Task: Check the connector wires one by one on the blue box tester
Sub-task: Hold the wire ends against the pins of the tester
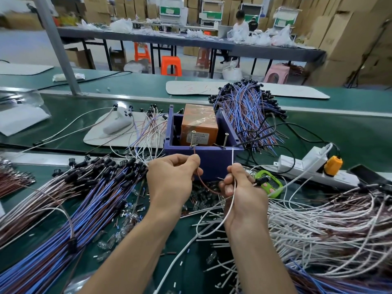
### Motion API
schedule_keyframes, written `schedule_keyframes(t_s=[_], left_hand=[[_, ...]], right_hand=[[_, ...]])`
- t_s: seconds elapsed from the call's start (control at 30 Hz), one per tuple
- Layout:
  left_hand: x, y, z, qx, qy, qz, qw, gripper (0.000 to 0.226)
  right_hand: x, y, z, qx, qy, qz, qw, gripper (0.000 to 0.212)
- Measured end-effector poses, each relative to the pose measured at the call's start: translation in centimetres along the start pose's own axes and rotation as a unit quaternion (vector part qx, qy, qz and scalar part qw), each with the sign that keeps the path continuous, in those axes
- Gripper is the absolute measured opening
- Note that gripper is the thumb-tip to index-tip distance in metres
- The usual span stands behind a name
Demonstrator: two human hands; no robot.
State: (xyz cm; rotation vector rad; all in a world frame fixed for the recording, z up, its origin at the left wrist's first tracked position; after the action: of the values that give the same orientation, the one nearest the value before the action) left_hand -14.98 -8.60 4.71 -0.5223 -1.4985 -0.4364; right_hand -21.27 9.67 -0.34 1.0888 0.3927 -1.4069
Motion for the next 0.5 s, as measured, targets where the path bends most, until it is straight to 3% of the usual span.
schedule_keyframes(t_s=[0.5], left_hand=[[-0.58, -0.33, -0.31, 0.02, 0.003, -0.011, 1.0, 0.025]], right_hand=[[-0.8, -0.14, 0.31, -0.002, 0.029, -0.029, 0.999, 0.017]])
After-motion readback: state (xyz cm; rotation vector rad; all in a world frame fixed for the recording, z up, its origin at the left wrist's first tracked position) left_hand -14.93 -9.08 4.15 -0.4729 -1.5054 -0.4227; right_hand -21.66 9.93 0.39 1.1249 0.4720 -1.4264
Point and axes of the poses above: each hand's wrist, its own y-axis away from the middle knuckle, its own z-axis out of the palm, x = y × z, the point moved 10 cm from there along -y, towards the middle knuckle, and after that the axes turned 11 degrees about x, right-handed, at the moved point
